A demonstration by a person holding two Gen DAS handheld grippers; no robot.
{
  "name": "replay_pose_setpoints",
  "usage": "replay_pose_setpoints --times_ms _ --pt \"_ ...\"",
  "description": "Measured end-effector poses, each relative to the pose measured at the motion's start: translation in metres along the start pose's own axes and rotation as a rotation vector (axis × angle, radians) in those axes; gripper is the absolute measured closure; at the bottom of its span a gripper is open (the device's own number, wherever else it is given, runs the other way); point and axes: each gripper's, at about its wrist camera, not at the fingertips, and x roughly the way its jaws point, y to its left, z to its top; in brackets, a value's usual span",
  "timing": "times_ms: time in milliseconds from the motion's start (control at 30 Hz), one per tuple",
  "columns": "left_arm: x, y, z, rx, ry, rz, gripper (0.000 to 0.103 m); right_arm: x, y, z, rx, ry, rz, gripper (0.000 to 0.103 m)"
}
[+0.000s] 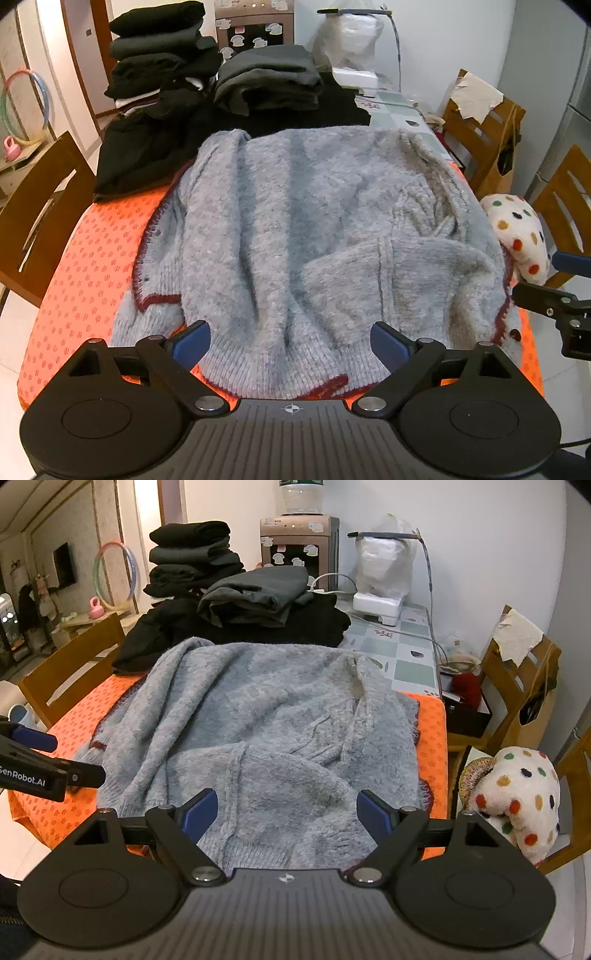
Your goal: Fold clothes
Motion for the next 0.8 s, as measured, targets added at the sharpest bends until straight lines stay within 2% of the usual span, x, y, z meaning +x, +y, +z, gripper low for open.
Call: replay_pose_setpoints --times_ms 800 --pt "0.001 0.002 0.001 -0.017 0.006 -0.007 0.005 0.01 0.005 0.008 -0.027 0.007 0.015 0.016"
